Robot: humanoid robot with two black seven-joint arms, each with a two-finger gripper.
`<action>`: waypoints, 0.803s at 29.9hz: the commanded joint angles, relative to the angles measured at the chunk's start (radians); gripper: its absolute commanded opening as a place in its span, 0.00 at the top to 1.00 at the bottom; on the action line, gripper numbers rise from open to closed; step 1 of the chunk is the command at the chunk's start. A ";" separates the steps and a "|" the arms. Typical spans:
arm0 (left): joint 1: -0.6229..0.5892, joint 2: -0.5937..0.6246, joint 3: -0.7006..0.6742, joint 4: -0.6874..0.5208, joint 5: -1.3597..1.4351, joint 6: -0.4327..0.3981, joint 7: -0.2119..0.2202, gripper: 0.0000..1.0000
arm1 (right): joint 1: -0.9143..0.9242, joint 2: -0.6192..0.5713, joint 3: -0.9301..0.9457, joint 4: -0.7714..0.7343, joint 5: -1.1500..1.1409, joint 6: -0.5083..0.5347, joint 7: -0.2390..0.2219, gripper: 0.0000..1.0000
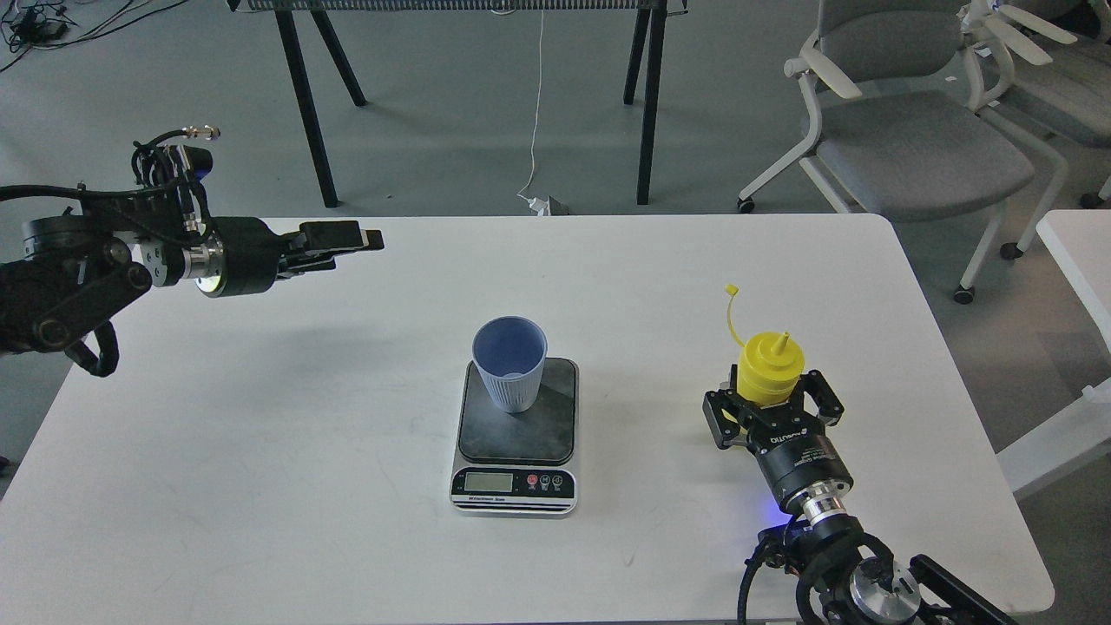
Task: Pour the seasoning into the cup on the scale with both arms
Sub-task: 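Lower the yellow bottle onto the table beside the scale, then open the right gripper and release the yellow bottle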
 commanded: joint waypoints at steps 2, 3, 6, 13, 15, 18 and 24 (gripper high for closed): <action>0.000 -0.001 0.000 0.000 0.000 0.000 0.000 0.01 | -0.032 -0.012 0.001 0.022 -0.002 0.000 0.000 0.01; 0.002 -0.002 0.000 0.000 0.000 0.000 0.000 0.01 | -0.038 -0.019 0.001 0.034 -0.003 0.000 0.000 0.01; 0.002 -0.001 0.000 0.000 0.000 0.000 0.000 0.01 | -0.076 -0.058 0.001 0.079 -0.003 0.000 0.000 0.01; 0.002 -0.003 0.000 0.000 0.000 0.000 0.000 0.01 | -0.202 -0.151 0.014 0.250 -0.009 0.000 0.002 0.01; 0.002 -0.003 0.000 0.000 0.000 0.000 0.000 0.01 | -0.249 -0.180 0.018 0.302 -0.024 0.000 0.003 0.01; 0.002 -0.001 0.000 0.000 0.000 0.000 0.000 0.01 | -0.337 -0.223 0.044 0.365 -0.058 0.000 0.008 0.01; 0.000 0.004 -0.001 -0.002 -0.005 0.000 0.000 0.01 | -0.550 -0.314 0.080 0.450 -0.123 0.000 0.009 0.01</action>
